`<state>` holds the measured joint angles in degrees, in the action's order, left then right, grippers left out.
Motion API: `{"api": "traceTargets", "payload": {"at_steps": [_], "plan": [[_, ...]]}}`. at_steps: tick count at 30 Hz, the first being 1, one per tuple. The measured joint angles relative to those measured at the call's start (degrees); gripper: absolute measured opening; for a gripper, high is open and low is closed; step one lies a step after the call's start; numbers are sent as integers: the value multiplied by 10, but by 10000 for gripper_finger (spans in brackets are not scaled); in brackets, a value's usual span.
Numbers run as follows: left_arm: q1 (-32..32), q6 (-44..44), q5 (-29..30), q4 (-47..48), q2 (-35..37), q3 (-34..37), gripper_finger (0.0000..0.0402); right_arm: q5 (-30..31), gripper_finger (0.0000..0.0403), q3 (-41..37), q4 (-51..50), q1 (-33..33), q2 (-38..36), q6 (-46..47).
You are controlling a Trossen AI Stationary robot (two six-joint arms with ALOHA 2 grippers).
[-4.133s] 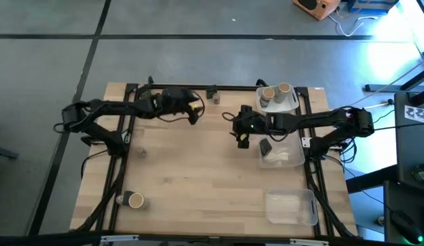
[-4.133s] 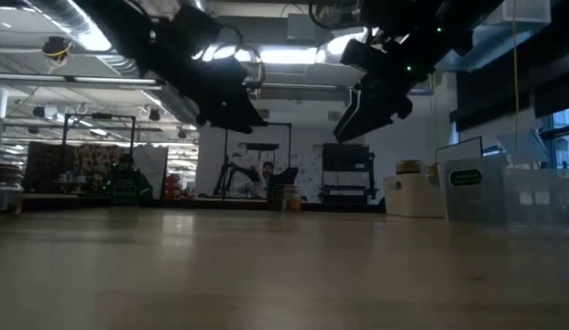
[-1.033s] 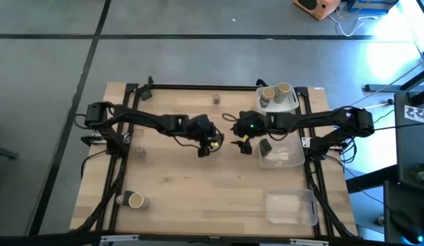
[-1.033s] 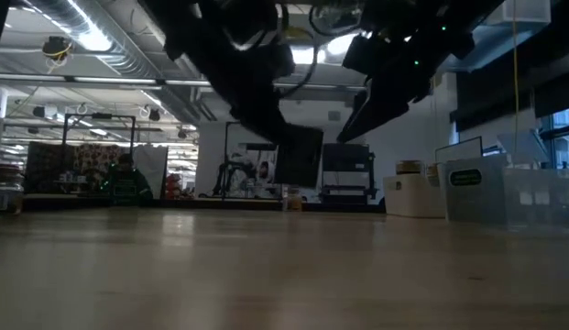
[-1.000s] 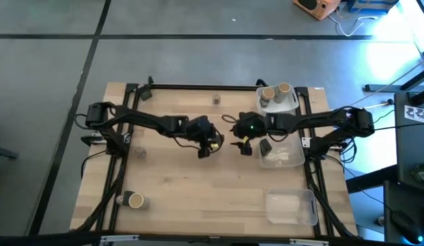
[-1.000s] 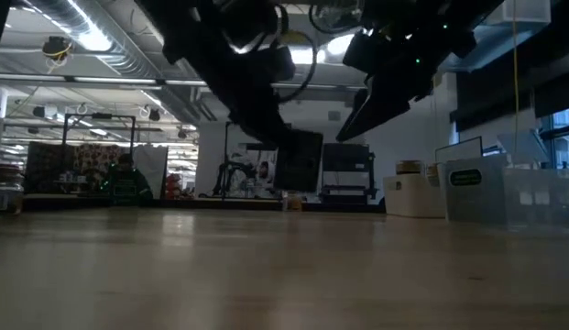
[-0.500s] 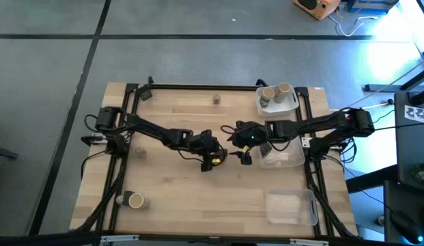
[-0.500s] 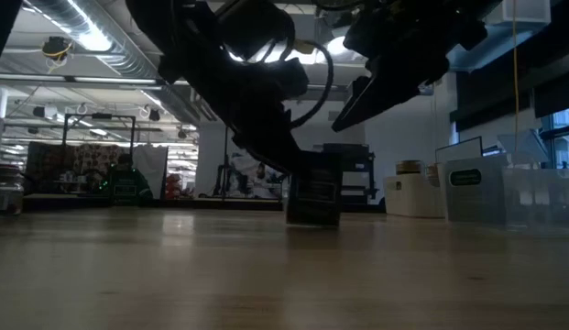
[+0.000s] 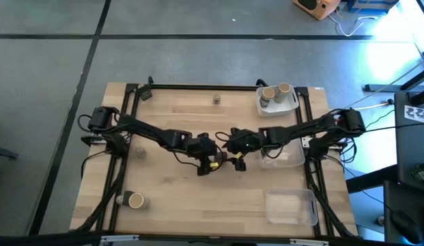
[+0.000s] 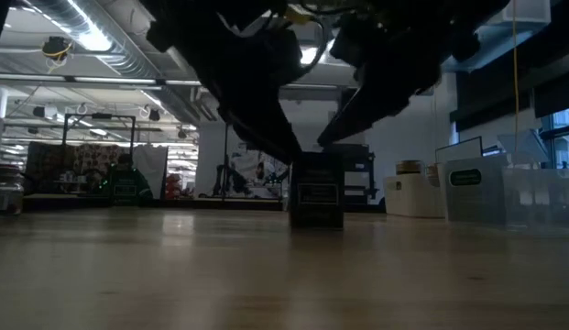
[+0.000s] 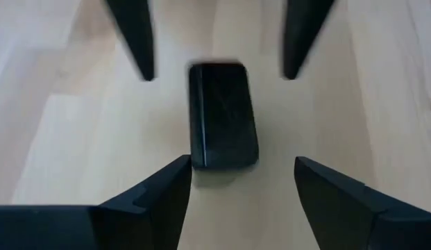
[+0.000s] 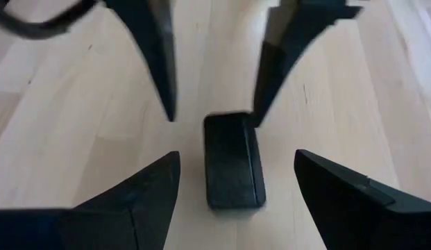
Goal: Sort spices by type
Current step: Put the top right black seasoning container into the top transparent bin
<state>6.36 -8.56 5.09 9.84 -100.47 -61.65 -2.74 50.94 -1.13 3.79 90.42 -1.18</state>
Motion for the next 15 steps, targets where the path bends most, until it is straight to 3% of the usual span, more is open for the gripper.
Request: {"api": "traceTargets", "payload": {"at_steps": [11,15], "plan": [[25,-45,3,47,2,3,239,2,281,0,43,0,56,-4],[25,-45,5,46,2,3,239,2,256,0,46,0,60,-6]]}}
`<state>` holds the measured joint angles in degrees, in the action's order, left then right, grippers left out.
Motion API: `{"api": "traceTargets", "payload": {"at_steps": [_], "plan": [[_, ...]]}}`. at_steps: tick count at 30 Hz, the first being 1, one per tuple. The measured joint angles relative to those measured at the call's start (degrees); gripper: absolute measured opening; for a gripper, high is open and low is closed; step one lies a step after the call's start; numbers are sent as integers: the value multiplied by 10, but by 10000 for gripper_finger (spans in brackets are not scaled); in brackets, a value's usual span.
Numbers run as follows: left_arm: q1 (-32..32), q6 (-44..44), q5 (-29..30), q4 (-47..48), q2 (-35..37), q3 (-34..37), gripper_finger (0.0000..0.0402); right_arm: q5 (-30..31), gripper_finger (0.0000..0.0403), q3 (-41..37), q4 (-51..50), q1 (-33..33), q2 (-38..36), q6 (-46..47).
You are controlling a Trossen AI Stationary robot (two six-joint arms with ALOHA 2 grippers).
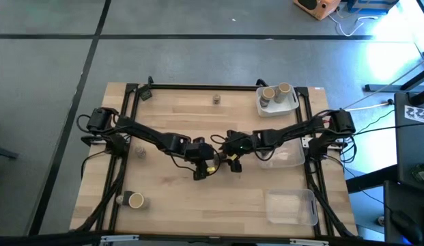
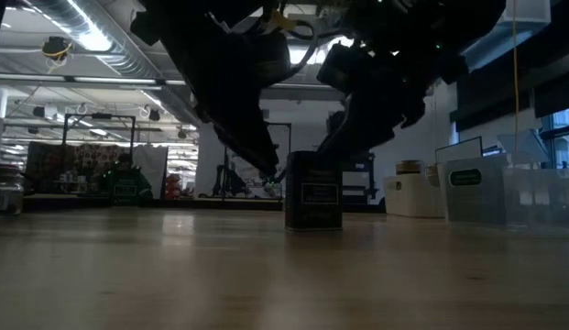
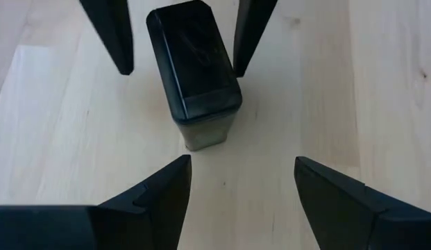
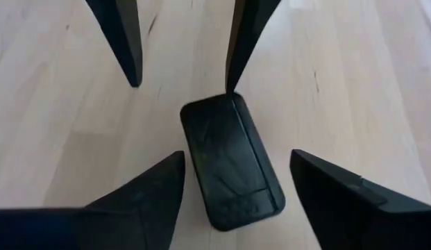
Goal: Sort spices by type
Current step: Put the top right black seasoning container into the top transparent bin
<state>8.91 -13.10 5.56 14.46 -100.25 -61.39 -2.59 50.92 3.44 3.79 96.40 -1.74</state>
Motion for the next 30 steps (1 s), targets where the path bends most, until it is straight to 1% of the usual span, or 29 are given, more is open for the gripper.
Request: {"api": "traceTargets", "payload": {"at_steps": [8,10,14,17,20,25,30], "plan": [[0,-6,7,-1,0,0,239,-11,150,0,-2,0,2,3],[0,-13,7,-1,0,0,239,-11,136,0,-3,0,2,2],[0,-19,7,0,0,0,239,-10,136,0,-22,3,-7,4],[4,-19,7,-1,0,0,239,12,137,0,-38,15,-30,7],[6,-19,7,-1,0,0,239,42,142,0,-61,30,-71,9],[6,-18,9,-2,0,0,239,91,138,0,-148,51,-156,32],[5,-17,11,-4,0,0,239,136,142,0,-248,74,-242,78]]}}
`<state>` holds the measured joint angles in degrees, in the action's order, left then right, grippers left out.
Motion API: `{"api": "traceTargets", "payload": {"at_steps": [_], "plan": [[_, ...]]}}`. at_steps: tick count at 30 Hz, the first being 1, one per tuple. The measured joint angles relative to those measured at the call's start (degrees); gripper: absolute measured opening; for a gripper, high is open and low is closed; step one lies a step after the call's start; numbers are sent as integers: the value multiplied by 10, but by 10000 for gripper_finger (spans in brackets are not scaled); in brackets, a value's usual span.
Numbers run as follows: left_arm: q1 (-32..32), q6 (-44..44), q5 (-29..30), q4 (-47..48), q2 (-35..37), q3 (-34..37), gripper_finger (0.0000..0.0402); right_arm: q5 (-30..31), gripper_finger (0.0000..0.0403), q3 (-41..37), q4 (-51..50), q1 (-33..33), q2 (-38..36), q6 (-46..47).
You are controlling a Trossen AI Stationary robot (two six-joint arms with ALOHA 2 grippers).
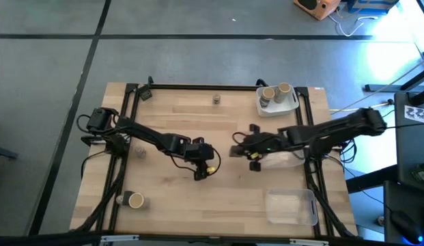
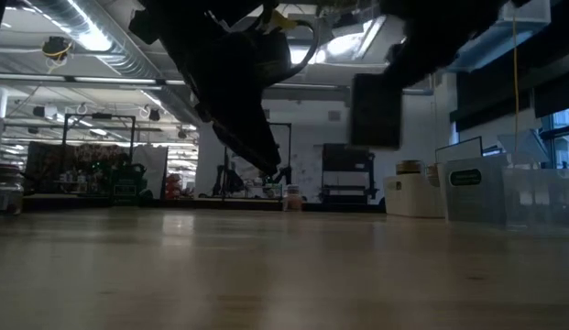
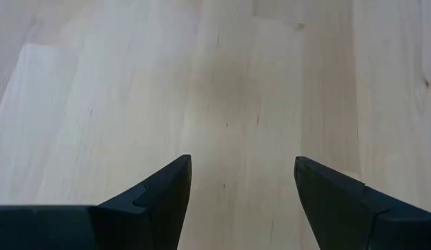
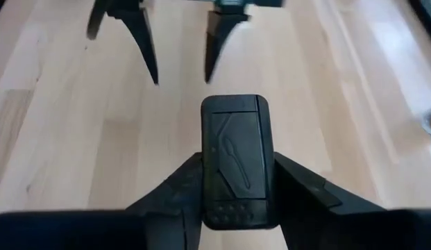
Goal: Sort spices by type
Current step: Put the top right black seasoning container into the top transparent bin
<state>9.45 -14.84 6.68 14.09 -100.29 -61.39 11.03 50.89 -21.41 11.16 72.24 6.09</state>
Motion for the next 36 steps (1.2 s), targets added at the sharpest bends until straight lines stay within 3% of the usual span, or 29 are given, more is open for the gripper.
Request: {"api": "traceTargets", "payload": {"at_steps": [13,22,30,36], "plan": [[0,2,0,-2,0,0,239,104,142,0,-264,47,-171,181],[0,10,0,-2,0,0,239,167,142,0,-435,50,-233,339],[-1,18,9,-3,0,0,239,169,142,0,-496,50,-234,429],[-1,18,17,-3,0,0,239,157,142,-44,-466,50,-230,462]]}}
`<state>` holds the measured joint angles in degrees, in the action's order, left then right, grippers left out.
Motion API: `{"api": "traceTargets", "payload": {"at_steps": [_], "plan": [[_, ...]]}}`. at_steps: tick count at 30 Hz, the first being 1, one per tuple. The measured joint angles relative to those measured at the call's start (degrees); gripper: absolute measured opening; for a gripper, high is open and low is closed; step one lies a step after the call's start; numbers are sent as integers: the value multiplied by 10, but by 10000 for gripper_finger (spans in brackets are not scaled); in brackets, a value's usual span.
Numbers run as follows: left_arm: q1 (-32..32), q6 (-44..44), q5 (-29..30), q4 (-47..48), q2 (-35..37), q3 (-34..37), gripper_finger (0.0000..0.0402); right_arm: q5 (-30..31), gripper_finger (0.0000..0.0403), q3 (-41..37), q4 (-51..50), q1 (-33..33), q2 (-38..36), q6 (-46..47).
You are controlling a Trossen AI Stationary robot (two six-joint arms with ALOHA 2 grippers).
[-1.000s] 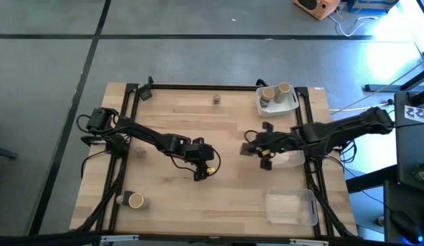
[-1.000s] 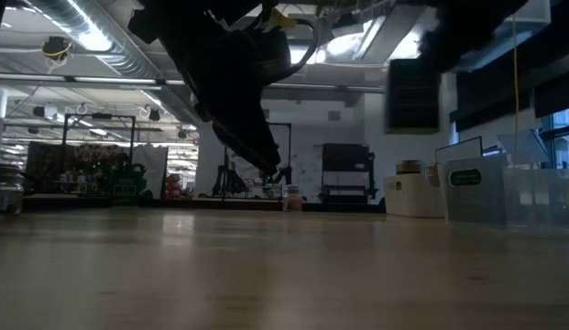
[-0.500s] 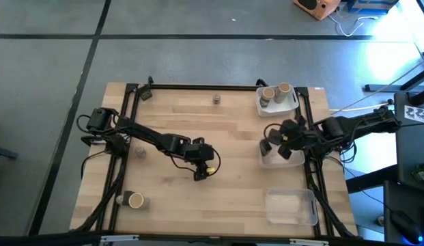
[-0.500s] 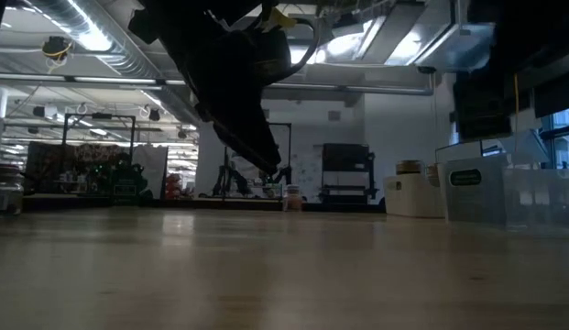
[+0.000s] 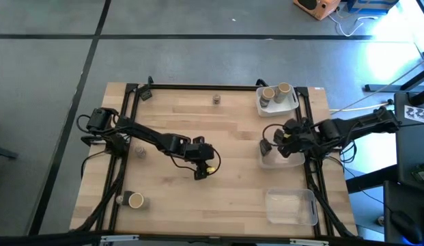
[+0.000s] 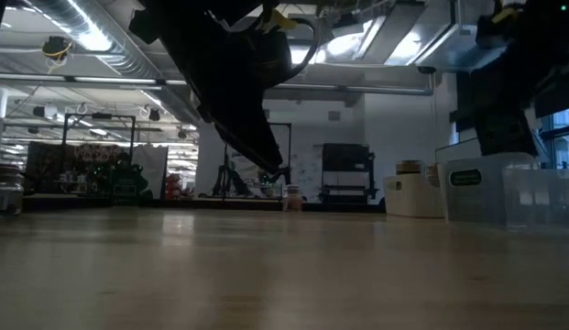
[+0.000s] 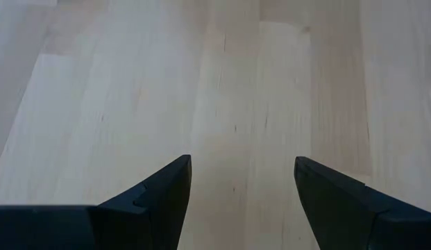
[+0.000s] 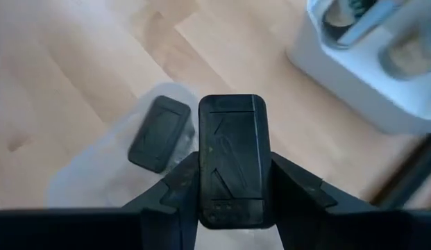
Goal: Sort spices by type
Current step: Put the top right black seasoning container into the top transparent bin
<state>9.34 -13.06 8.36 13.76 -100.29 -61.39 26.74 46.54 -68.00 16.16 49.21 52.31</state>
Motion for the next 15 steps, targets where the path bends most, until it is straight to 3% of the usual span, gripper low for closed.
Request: {"api": "traceTargets", "payload": {"at_steps": [15], "plan": [[0,0,0,-10,0,0,239,-19,143,-131,171,0,1,30]]}}
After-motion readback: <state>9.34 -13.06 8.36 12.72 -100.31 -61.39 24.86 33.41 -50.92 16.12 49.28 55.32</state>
